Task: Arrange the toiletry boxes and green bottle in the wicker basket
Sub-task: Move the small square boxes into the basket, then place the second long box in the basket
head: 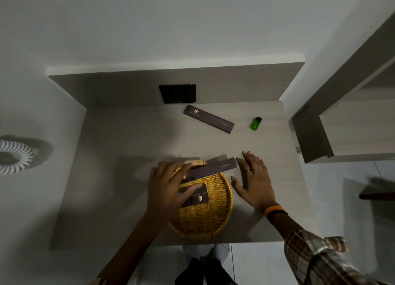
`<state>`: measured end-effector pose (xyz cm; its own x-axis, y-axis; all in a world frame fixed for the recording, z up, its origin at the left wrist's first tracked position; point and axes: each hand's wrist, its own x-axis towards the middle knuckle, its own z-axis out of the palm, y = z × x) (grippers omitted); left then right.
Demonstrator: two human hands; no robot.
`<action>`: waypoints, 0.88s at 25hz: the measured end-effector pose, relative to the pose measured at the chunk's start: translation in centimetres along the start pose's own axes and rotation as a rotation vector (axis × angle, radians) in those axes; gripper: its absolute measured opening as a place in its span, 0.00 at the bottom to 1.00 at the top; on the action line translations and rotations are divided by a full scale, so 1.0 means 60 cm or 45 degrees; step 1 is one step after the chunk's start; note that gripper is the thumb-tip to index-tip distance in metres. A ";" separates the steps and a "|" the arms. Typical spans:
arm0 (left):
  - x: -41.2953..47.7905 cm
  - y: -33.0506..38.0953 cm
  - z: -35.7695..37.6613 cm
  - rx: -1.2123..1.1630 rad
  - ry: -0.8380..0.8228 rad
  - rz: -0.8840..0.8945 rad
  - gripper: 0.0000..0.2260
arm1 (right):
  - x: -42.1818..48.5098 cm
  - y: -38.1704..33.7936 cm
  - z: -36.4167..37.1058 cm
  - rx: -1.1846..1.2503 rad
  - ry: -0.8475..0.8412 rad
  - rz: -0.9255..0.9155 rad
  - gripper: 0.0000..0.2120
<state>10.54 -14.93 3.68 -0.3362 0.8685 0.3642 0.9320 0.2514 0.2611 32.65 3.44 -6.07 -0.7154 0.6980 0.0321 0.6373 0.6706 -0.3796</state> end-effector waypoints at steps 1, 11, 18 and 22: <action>0.028 -0.006 -0.009 -0.013 0.046 -0.019 0.24 | -0.001 0.000 -0.001 0.003 -0.001 -0.001 0.33; 0.302 -0.085 0.184 -0.187 -0.403 0.208 0.24 | 0.002 0.004 0.008 0.011 -0.017 0.047 0.34; 0.372 -0.109 0.232 -0.117 -0.662 0.363 0.18 | 0.007 0.005 0.007 0.011 -0.025 0.050 0.33; 0.346 -0.080 0.149 -0.337 -0.547 0.122 0.22 | 0.006 0.002 0.003 0.005 -0.012 0.039 0.33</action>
<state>0.26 5.72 2.01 -0.1134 0.9935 0.0120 0.8711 0.0936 0.4821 32.45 3.73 -6.25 -0.6979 0.7161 0.0119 0.6581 0.6477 -0.3838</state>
